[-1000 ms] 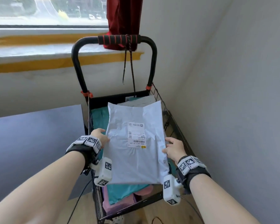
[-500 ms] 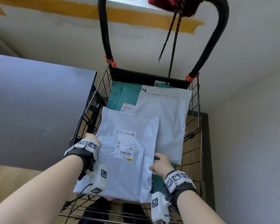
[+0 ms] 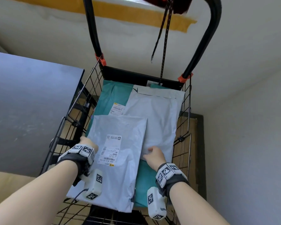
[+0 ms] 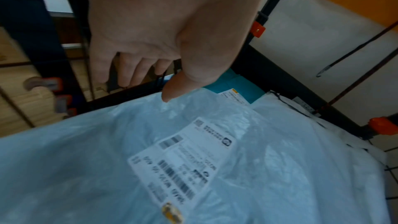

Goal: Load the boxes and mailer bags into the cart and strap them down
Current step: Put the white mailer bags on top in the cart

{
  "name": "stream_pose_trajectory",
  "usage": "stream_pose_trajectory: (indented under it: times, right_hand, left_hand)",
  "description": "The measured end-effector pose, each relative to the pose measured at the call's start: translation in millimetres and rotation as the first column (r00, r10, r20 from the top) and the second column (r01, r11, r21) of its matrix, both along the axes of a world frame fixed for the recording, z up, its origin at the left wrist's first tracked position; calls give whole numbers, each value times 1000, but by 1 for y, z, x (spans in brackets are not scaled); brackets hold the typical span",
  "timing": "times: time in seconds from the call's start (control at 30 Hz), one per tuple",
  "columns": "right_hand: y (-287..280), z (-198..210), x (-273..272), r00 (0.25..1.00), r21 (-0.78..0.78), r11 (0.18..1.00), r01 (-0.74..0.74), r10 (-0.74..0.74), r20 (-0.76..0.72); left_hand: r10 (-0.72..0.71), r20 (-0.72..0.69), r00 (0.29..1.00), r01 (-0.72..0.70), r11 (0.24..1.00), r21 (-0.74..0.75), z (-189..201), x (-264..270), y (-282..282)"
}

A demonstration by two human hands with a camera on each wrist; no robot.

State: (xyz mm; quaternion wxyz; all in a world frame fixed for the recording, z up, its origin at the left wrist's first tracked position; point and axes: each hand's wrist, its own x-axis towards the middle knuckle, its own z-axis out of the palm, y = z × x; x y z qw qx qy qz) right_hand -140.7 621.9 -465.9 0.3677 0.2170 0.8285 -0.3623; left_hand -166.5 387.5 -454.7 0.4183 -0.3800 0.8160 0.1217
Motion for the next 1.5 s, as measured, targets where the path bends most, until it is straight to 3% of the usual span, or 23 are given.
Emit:
stream_pose_trajectory:
  times: [0.2, 0.33, 0.43, 0.53, 0.8, 0.97, 1.1, 1.2, 1.37, 1.5]
  right_hand:
    - [7, 11, -48, 984, 69, 997, 24, -11, -179]
    - [12, 5, -78, 952, 145, 989, -25, 68, -299]
    - [20, -8, -91, 946, 264, 962, -75, 152, -286]
    - [28, -22, -91, 965, 327, 942, -70, 147, -215]
    - [29, -43, -85, 965, 181, 981, 73, -23, -262]
    - [20, -37, -95, 957, 264, 959, 104, -24, -288]
    - [8, -33, -102, 956, 159, 969, 189, -145, -255]
    - [1, -29, -103, 955, 188, 973, 135, -78, -285]
    - [-10, -33, -98, 970, 32, 994, 104, -94, -224]
    - [-29, -41, -98, 979, 2, 999, 50, -49, -200]
  left_hand:
    - [-35, -251, 967, 94, 969, 227, 12, -61, 18]
    - [-115, -366, 923, 214, 946, 243, -2, -108, 36]
    - [-127, -387, 913, 238, 937, 254, -18, -136, 47]
    - [-136, -386, 913, 252, 929, 270, -37, -156, 54]
    - [-11, -380, 925, 171, 905, 389, -69, -172, 57]
    - [-21, -470, 883, 222, 899, 377, -60, -178, 39]
    - [-67, -493, 867, 241, 924, 298, -49, -185, 13]
    - [-95, -505, 858, 244, 941, 237, -41, -185, -1]
    - [-107, -480, 871, 194, 972, 136, -40, -180, -14]
    - [-146, -417, 897, 170, 985, 20, -40, -175, -20]
